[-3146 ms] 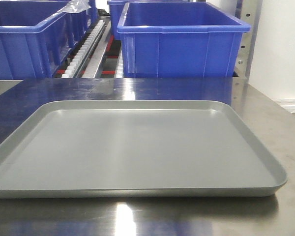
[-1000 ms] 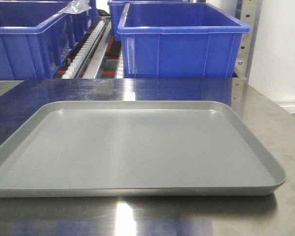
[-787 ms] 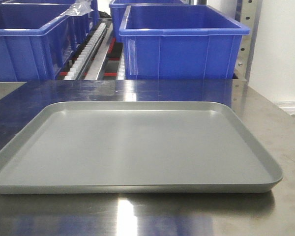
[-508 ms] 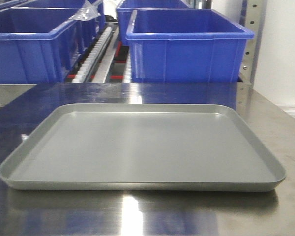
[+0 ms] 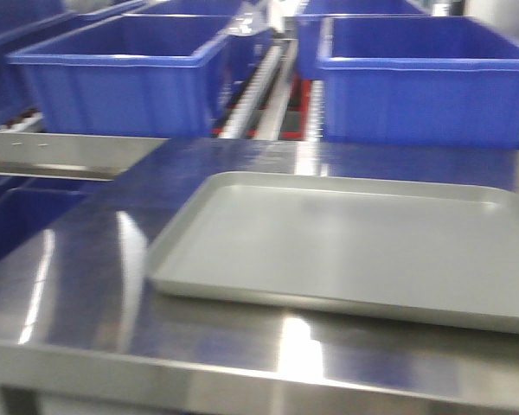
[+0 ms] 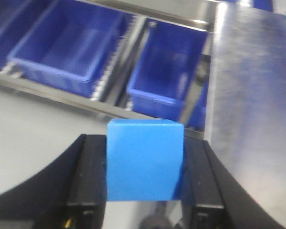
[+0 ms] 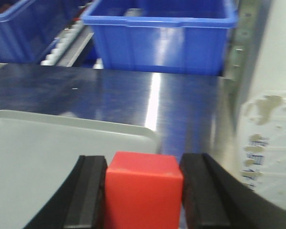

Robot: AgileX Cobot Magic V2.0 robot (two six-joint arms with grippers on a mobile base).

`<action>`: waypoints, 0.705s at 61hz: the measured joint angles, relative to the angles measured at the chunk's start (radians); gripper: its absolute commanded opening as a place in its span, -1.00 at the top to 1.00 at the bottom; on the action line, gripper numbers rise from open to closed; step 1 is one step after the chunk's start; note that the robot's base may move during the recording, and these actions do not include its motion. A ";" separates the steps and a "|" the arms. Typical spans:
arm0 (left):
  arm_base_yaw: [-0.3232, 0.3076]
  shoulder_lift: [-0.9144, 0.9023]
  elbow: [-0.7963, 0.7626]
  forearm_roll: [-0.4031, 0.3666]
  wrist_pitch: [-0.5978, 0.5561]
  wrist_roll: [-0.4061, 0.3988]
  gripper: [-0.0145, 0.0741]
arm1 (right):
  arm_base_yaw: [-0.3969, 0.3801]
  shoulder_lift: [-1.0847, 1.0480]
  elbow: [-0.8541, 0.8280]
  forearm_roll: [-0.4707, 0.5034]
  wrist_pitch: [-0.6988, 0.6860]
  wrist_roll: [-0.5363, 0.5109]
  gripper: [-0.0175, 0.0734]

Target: Sort and place red and blue blocks on shelf

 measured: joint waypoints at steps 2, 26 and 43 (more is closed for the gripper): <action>0.000 0.000 0.000 0.000 0.000 0.000 0.39 | 0.000 0.000 0.000 0.000 0.000 0.000 0.51; 0.000 0.000 0.000 0.000 0.000 0.000 0.39 | 0.000 0.000 0.000 0.000 0.000 0.000 0.51; 0.000 0.000 0.000 0.000 0.001 0.000 0.39 | 0.000 0.000 0.000 0.000 0.000 0.000 0.51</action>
